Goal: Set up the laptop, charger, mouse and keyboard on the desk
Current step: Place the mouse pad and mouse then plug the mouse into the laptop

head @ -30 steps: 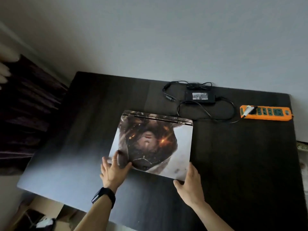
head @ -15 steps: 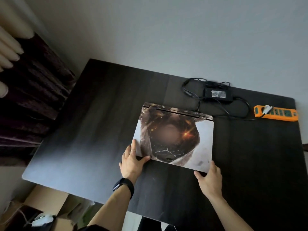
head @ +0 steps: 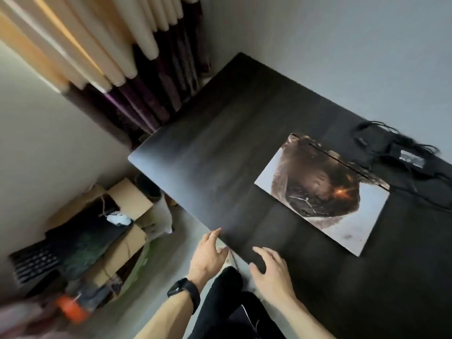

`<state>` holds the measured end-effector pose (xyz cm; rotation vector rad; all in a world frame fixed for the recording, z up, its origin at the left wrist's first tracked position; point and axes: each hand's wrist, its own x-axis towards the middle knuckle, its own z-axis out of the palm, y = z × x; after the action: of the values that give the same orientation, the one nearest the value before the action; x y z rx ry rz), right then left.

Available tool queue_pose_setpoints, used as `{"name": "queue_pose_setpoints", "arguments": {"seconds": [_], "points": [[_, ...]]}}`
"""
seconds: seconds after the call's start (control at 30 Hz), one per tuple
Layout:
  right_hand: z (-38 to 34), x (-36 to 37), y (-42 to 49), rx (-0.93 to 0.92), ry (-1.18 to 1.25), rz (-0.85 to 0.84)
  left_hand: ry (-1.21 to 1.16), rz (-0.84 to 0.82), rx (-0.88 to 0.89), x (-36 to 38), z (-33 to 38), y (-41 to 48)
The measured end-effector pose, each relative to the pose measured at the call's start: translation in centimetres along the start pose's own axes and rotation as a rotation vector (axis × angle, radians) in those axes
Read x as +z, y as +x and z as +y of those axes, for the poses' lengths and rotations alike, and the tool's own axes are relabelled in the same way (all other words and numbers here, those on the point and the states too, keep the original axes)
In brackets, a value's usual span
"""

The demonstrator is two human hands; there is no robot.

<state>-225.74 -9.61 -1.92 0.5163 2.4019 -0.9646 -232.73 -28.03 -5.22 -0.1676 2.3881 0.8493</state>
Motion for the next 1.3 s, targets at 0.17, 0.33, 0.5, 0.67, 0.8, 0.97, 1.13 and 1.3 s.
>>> {"name": "queue_pose_setpoints", "arguments": {"seconds": [0.17,0.33,0.5,0.67,0.8,0.97,1.13,1.3], "points": [[-7.6,4.6,0.1,-0.284,-0.172,-0.177,-0.114,0.131,-0.232,-3.9,-9.8,-7.0],[-15.4,10.6,0.2,-0.436,-0.286,-0.335,-0.234,0.256,-0.405,-8.1,-18.8,-10.6],[-21.8,18.8,0.9,-0.380,-0.324,-0.419,-0.309,0.219,-0.474,-12.4,-27.9,-11.0],[-28.7,27.4,1.4,-0.304,-0.344,-0.512,-0.313,0.220,-0.547,-19.3,-37.4,-9.8],[-33.8,33.0,4.4,-0.253,-0.292,-0.556,-0.333,0.261,-0.612,-23.9,-43.7,-7.8],[-37.6,39.8,11.7,-0.184,-0.315,-0.529,-0.373,0.254,-0.668,-26.9,-49.9,-3.3],[-38.6,46.7,19.4,-0.168,-0.373,-0.530,-0.418,0.301,-0.723,-25.9,-53.8,1.4],[-39.8,53.8,25.8,-0.081,-0.235,-0.531,-0.454,0.352,-0.836,-23.7,-56.4,5.0]]}}
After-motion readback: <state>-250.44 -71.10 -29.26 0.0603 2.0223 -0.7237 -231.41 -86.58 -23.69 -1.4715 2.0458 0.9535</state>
